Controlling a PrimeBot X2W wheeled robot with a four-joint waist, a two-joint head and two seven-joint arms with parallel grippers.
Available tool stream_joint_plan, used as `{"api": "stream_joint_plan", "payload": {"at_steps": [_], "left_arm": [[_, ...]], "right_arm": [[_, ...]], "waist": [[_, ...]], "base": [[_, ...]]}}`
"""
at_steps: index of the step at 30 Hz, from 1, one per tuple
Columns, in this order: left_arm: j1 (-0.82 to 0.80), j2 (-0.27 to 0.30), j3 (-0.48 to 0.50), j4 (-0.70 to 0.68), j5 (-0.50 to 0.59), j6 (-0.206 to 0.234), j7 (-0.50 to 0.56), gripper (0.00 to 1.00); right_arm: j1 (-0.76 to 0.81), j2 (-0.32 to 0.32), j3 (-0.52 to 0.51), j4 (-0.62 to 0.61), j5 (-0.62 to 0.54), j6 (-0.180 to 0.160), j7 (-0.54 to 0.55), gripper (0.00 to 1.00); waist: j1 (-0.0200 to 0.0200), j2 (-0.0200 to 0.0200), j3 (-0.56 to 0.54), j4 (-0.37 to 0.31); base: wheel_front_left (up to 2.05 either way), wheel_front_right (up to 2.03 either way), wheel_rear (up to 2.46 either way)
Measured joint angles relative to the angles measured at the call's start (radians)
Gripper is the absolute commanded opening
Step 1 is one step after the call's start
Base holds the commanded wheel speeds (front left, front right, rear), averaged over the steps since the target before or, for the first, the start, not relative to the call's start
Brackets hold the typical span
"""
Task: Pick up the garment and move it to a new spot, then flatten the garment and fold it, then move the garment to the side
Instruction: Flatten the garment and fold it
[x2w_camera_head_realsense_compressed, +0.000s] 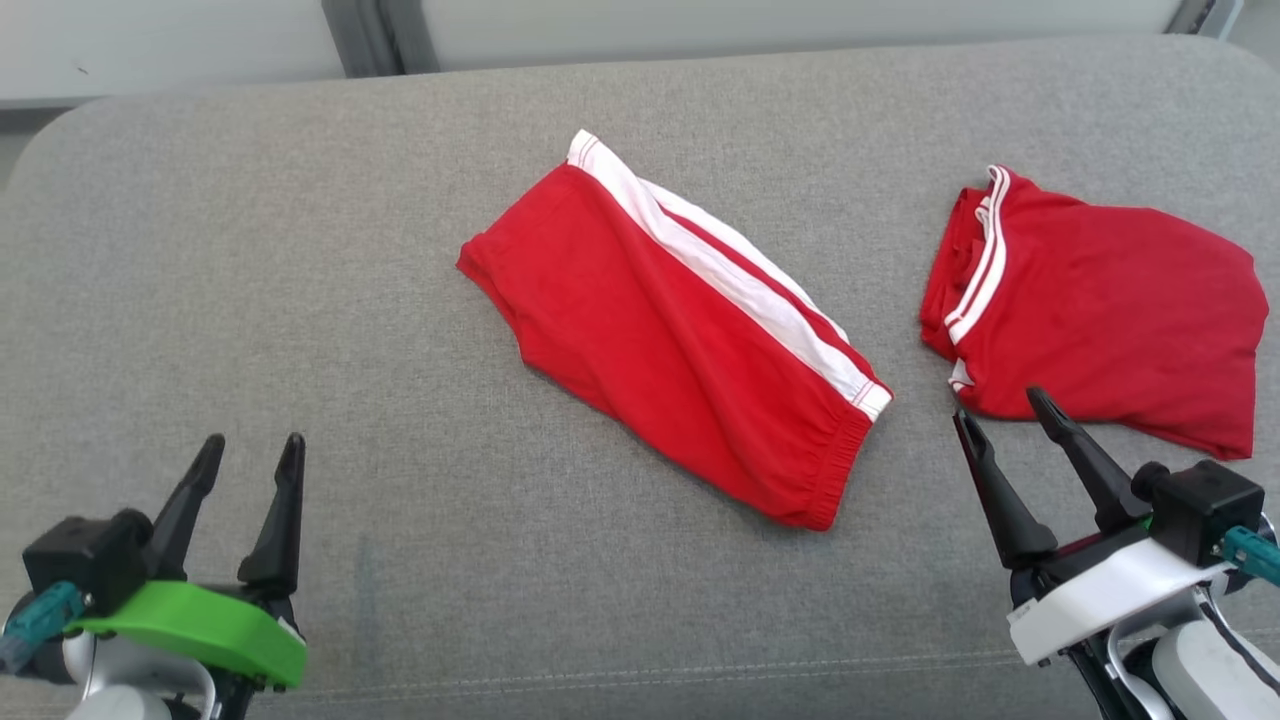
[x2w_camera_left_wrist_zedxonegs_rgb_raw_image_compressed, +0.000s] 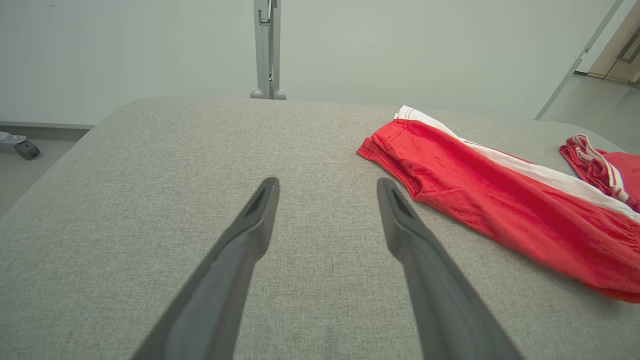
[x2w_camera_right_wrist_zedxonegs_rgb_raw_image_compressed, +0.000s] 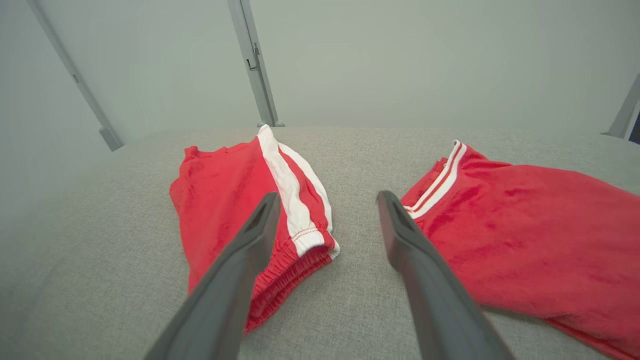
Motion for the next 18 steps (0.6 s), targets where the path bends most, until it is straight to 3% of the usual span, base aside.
{"api": "stream_joint_plan", "payload": {"at_steps": [18], "left_arm": [[0.203,-0.010,0.092,-0.057,0.034,0.010,-0.024,1.00]], "right_arm": [[0.115,0.047,-0.030,0.041,-0.024,-0.001,0.000,1.00]], "waist": [[0.0000,0.0000,-0.099,-0.043]], "base": [[0.00,0.00,0.00]]}}
